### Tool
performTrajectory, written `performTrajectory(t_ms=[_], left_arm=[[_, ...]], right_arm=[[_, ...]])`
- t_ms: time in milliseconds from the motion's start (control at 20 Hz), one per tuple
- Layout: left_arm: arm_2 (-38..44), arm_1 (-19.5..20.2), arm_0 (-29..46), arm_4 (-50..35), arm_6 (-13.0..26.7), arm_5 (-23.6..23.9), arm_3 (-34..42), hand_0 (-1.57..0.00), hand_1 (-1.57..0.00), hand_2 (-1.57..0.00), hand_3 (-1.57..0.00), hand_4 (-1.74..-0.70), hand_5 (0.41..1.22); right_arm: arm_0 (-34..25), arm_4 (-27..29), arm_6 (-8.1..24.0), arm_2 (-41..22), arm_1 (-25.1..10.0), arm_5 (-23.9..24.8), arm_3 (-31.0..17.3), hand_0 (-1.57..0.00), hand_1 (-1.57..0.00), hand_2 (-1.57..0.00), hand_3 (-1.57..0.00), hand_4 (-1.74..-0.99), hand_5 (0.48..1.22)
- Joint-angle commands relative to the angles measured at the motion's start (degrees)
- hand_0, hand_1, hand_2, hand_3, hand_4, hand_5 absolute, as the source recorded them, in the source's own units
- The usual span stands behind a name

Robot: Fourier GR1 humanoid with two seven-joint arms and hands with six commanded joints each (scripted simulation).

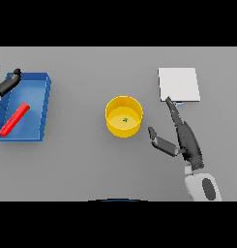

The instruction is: Pick up the red beaker and tilt it to pour out 1 green nut into yellow bowl. Pick up the yellow bowl and place it on the metallic measuring scale.

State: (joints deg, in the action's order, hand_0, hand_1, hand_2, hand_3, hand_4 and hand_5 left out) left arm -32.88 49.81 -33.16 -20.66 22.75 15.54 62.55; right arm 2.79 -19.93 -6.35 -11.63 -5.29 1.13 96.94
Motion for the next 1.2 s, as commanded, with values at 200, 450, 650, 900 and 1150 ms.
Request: performTrajectory(t_ms=[200, 450, 650, 900, 1150], left_arm=[[0.37, 0.33, 0.94, -0.67, -1.40, 0.24, 1.44, -0.01, -0.01, -0.01, -0.01, -0.72, 0.670], [0.47, 0.06, 0.63, -1.21, -1.20, -0.25, 1.42, 0.00, 0.00, 0.00, 0.00, -0.71, 0.669], [0.60, -0.17, 1.16, -1.62, -1.51, -0.11, 1.54, 0.00, 0.00, 0.00, 0.00, -0.71, 0.682], [0.95, 0.14, 1.22, -2.19, -2.13, -0.84, 1.85, 0.00, 0.00, 0.00, 0.00, -0.72, 0.687], [1.36, 0.80, 2.31, -2.78, -2.58, -0.82, 2.57, 0.00, 0.00, 0.00, 0.00, -0.72, 0.687]], right_arm=[[-8.81, -9.81, 3.30, -5.66, -9.14, -7.75, -1.91, 0.00, 0.00, 0.00, 0.00, -1.204, 0.708], [-20.30, -21.54, 0.18, -14.66, -16.12, -14.96, -6.32, 0.00, 0.00, 0.00, 0.00, -1.232, 0.702], [-27.55, -26.42, -2.26, -19.82, -18.05, -19.58, -10.83, 0.00, 0.00, 0.00, 0.00, -1.213, 0.705], [-33.47, -29.83, -3.18, -24.90, -17.25, -24.24, -17.09, 0.00, 0.00, 0.00, 0.00, -1.223, 0.705], [-38.33, -32.27, -4.09, -27.98, -16.08, -26.01, -23.27, 0.00, 0.00, 0.00, 0.00, -1.239, 0.705]])
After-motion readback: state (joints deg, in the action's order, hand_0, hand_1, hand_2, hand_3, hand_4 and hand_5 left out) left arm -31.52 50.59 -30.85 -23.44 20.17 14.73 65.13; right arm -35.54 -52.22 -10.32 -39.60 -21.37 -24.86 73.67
